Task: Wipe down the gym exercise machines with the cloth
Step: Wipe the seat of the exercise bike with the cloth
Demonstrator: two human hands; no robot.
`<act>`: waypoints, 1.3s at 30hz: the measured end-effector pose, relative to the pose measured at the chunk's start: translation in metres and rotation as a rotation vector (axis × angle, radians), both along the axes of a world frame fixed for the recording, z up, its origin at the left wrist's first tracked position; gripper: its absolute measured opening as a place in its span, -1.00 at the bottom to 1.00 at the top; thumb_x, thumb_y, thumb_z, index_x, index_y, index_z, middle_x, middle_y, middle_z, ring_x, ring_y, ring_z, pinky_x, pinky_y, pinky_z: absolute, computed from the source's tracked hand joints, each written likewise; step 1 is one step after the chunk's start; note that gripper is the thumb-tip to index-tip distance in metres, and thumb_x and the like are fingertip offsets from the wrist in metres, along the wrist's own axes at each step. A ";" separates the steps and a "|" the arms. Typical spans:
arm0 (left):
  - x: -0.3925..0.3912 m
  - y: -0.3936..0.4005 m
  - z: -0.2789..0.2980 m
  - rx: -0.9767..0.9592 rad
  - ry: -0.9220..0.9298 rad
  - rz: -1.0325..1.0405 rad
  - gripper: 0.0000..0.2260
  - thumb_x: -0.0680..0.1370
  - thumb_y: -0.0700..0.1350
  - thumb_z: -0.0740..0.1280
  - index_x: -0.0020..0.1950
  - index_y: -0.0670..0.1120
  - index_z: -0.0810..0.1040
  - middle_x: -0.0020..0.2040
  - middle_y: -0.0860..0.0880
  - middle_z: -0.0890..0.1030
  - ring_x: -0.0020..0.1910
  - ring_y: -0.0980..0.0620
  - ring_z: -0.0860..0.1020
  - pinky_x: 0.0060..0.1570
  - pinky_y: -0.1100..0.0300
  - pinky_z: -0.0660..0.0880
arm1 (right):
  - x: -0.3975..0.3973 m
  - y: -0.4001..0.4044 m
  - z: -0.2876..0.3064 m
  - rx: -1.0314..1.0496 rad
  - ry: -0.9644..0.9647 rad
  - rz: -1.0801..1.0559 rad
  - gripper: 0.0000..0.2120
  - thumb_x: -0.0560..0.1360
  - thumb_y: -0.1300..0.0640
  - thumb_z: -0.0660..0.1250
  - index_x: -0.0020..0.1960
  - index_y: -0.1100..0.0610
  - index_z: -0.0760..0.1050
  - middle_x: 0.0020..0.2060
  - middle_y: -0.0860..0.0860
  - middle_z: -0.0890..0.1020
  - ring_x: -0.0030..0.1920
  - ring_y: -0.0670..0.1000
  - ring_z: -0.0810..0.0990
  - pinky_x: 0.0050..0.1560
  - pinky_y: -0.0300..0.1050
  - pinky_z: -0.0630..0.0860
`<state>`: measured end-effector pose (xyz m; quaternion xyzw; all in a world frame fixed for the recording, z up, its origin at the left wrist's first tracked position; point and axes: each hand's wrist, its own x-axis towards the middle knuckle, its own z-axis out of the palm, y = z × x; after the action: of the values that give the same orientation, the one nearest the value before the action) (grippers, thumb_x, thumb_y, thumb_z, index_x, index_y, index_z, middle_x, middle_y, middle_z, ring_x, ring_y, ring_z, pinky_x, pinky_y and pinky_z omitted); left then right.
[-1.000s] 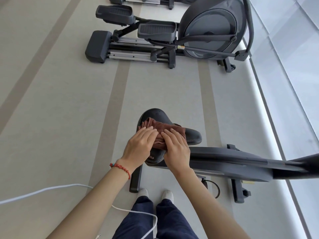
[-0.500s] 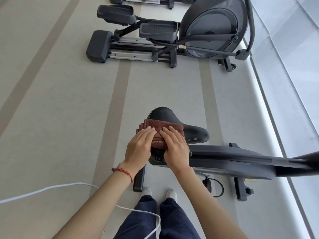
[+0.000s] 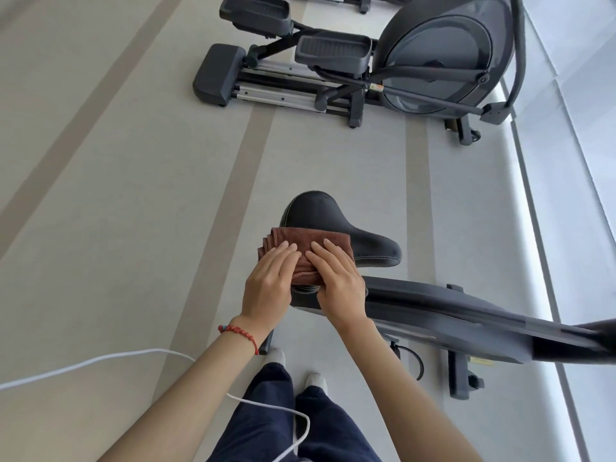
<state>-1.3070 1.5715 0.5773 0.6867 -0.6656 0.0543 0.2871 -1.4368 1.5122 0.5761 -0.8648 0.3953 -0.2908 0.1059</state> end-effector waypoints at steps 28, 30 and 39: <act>-0.098 0.015 -0.038 -0.104 -0.134 0.263 -0.72 0.52 -0.19 0.23 0.14 -0.28 0.59 0.15 -0.24 0.59 0.18 -0.19 0.55 0.16 -0.08 0.50 | -0.073 -0.026 -0.037 -0.363 0.008 0.277 -0.67 0.66 0.20 0.11 0.08 0.24 0.65 0.17 0.12 0.62 0.23 0.17 0.56 0.33 0.05 0.41; -0.102 0.009 -0.038 -0.102 -0.150 0.243 -0.74 0.50 -0.22 0.29 0.14 -0.28 0.58 0.15 -0.24 0.59 0.18 -0.19 0.55 0.17 -0.09 0.49 | -0.079 -0.030 -0.038 -0.371 0.003 0.258 -0.68 0.66 0.22 0.11 0.09 0.24 0.65 0.17 0.12 0.62 0.24 0.17 0.56 0.33 0.05 0.41; -0.117 -0.015 -0.032 -0.024 -0.160 0.164 -0.56 0.29 -0.27 0.56 0.14 -0.29 0.59 0.13 -0.24 0.60 0.16 -0.17 0.57 0.23 -0.07 0.38 | -0.100 -0.039 -0.035 -0.358 0.008 0.137 -0.66 0.66 0.25 0.08 0.08 0.24 0.65 0.16 0.12 0.63 0.23 0.16 0.56 0.30 0.06 0.44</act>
<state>-1.4242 1.5569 0.5453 0.7289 -0.6273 0.1400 0.2358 -1.5365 1.4733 0.5415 -0.8959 0.2777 -0.3453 -0.0315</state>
